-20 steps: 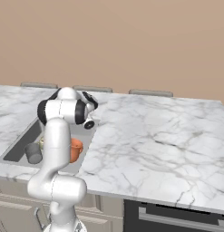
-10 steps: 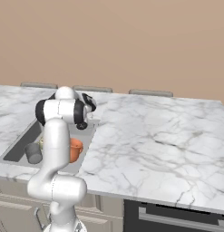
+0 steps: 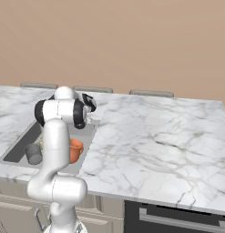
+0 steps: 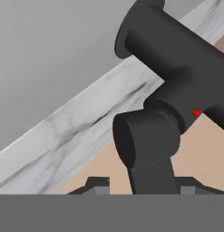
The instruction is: Pick the glass cup and jug and place them in the sink. Then turn on the water.
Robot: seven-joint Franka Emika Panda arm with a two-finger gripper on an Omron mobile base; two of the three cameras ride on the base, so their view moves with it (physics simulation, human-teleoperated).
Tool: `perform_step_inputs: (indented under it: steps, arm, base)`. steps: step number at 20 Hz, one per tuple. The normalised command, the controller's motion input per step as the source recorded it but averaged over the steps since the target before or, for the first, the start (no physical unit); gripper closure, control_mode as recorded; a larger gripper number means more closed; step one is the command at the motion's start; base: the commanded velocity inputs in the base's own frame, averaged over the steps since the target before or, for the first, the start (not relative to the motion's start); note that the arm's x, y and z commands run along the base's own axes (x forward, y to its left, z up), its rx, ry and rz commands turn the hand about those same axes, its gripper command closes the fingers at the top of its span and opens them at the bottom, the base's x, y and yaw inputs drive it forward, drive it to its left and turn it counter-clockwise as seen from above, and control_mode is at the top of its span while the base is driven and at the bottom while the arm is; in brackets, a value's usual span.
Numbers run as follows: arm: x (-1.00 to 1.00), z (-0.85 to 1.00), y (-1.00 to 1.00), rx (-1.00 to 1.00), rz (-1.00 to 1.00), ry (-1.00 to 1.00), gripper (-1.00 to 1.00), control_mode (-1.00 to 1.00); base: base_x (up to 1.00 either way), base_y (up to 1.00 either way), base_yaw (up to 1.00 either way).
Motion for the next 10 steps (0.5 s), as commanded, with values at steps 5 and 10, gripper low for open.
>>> perform_step_inputs:
  steps: [5, 10]
  arm:
    - [-0.03, -0.29, -0.72, 0.11, -0.03, 0.04, 1.00, -1.00]
    - [0.00, 0.00, -0.03, 0.03, -0.01, 0.01, 1.00, -1.00]
  base:
    - [0.00, 0.00, 0.00]
    - [0.00, 0.00, 0.00]
